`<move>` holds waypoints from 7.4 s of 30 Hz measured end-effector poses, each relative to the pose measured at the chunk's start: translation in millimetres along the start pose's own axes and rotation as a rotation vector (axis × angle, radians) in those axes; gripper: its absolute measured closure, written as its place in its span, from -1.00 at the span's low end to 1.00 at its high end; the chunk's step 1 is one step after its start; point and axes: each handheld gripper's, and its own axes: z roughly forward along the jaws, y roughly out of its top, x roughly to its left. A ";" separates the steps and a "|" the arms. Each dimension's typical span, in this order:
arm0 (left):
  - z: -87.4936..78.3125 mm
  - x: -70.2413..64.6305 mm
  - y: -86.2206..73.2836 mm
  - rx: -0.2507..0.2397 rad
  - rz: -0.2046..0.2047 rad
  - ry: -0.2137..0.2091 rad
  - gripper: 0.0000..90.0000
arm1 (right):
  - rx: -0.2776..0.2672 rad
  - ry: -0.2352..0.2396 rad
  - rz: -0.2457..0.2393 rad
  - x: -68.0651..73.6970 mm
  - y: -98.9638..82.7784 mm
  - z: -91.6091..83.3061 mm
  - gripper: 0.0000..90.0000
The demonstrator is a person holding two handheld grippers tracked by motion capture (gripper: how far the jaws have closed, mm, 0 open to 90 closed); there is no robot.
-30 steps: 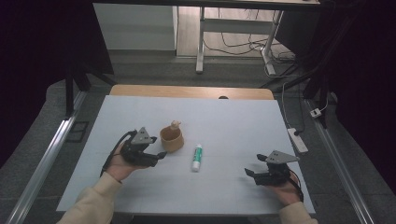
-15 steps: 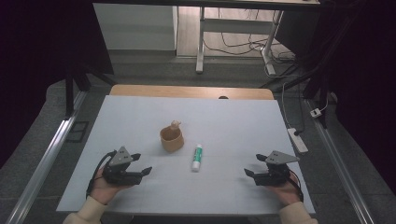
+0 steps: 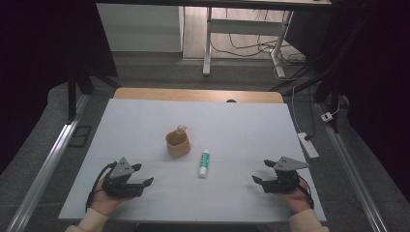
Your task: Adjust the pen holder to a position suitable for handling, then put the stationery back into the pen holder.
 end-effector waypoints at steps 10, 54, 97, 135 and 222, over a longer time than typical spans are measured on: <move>-2.5 4.2 -2.2 -0.002 -0.001 0.001 -0.34 | 0.008 0.027 -0.025 5.4 8.6 4.2 -0.55; 3.1 7.4 -5.3 0.035 0.001 -0.017 -0.35 | 0.198 0.285 -0.356 50.5 108.5 82.4 -0.65; 5.7 9.0 -7.0 0.048 -0.003 -0.024 -0.35 | 0.463 0.604 -1.041 84.9 153.3 156.0 -0.41; 4.5 11.2 -8.0 0.041 -0.005 -0.031 -0.33 | 0.592 0.728 -0.959 73.7 149.0 181.1 0.30; 5.5 11.2 -3.7 0.012 -0.010 -0.028 -0.32 | -0.203 0.270 -0.016 27.1 154.3 70.4 0.45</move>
